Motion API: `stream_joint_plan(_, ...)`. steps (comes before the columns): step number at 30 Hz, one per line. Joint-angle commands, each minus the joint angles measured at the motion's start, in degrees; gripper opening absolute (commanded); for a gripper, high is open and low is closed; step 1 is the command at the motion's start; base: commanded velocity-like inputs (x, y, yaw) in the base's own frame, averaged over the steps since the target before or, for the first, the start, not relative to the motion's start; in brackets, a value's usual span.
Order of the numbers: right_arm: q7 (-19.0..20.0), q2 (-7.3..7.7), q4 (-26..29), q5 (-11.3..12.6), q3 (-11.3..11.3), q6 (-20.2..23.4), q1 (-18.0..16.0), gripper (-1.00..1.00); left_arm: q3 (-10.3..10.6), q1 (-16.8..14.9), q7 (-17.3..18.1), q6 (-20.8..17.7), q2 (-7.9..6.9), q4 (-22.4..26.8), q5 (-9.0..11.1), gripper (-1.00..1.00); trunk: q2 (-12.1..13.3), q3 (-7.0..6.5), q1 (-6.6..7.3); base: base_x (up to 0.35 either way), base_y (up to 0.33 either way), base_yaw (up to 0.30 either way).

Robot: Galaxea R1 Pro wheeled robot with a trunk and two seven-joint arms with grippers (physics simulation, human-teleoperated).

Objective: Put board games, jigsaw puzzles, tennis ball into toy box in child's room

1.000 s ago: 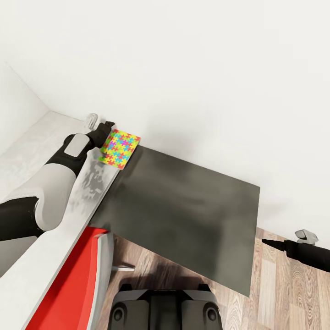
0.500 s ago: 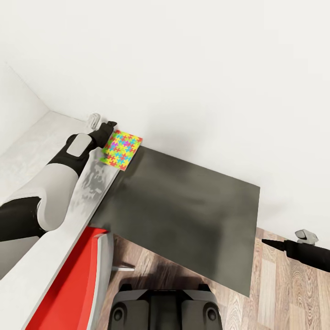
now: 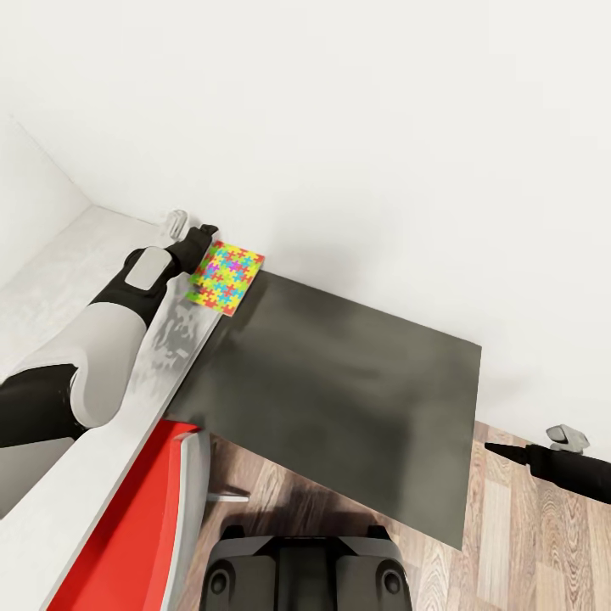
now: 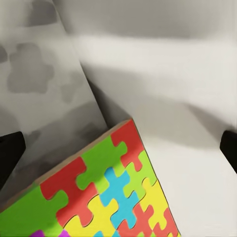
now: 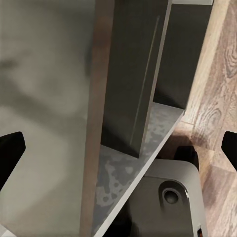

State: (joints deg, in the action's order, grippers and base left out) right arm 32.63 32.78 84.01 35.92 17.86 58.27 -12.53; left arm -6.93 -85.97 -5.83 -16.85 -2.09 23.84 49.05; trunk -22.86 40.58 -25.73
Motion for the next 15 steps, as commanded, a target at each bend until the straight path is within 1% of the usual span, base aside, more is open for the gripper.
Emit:
stream_joint_plan(1,0.42,0.00,0.01,-0.33,0.07,0.26,-0.04,1.00,-0.11,0.02,-0.41,-0.37,0.04,-4.57,0.83,1.00,-0.06,0.07,-0.05,0.000,0.000,0.000)
stream_joint_plan(15,0.42,0.00,0.02,-0.33,0.07,0.26,-0.04,1.00,-0.11,0.08,-0.41,-0.37,0.19,-4.69,0.78,1.00,-0.06,0.07,-0.05,0.000,0.000,0.000)
